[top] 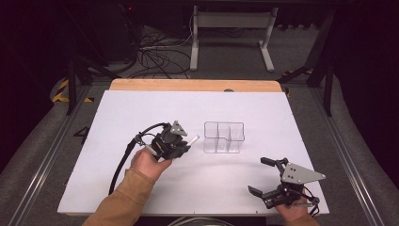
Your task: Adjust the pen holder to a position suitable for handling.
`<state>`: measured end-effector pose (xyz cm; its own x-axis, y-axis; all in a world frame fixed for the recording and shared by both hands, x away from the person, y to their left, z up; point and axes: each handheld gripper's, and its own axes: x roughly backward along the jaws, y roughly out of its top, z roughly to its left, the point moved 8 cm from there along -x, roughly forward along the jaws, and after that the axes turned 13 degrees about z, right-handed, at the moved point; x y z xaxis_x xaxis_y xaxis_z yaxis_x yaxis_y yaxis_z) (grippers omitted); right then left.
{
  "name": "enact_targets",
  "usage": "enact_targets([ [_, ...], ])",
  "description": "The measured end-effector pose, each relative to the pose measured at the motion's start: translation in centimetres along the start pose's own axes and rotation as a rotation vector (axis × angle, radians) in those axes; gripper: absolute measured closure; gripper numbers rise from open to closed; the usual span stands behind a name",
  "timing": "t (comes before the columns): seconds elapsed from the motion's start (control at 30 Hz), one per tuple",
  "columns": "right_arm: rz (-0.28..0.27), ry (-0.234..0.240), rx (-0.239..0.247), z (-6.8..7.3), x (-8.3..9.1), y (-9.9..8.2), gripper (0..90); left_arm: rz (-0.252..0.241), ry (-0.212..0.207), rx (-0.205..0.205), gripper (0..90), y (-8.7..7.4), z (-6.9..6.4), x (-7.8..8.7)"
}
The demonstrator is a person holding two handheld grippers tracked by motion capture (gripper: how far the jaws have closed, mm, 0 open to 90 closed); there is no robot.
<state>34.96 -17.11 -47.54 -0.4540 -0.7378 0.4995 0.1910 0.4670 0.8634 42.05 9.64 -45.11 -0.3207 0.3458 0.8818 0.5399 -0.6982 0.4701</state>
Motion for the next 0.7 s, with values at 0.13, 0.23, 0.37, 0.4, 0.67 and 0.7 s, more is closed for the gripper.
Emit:
enact_targets([
  [0.13, 0.0, 0.001, -0.001, 0.0, 0.0, 0.0, 0.0, -0.065, -0.004, 0.004, 78.7, 0.3, 0.0, 0.8],
  [0.23, 0.0, 0.001, -0.001, 0.0, 0.0, 0.0, 0.0, -0.107, -0.02, 0.009, 78.7, 0.5, 0.0, 1.5],
  [0.37, 0.001, 0.001, -0.001, 0.0, 0.0, 0.0, 0.1, -0.178, -0.024, 0.011, 78.7, 0.8, 0.0, 2.2],
  [0.4, 0.0, 0.0, -0.001, 0.0, 0.0, 0.0, 0.1, -0.196, -0.026, 0.013, 78.7, 0.9, -0.1, 2.4],
  [0.67, 0.002, 0.003, 0.0, 0.1, -0.1, 0.0, 0.1, -0.337, -0.044, 0.049, 78.6, 1.3, 0.0, 3.4],
  [0.7, 0.002, 0.003, 0.0, 0.1, -0.1, 0.0, 0.1, -0.349, -0.05, 0.05, 78.6, 1.3, 0.1, 3.5],
])
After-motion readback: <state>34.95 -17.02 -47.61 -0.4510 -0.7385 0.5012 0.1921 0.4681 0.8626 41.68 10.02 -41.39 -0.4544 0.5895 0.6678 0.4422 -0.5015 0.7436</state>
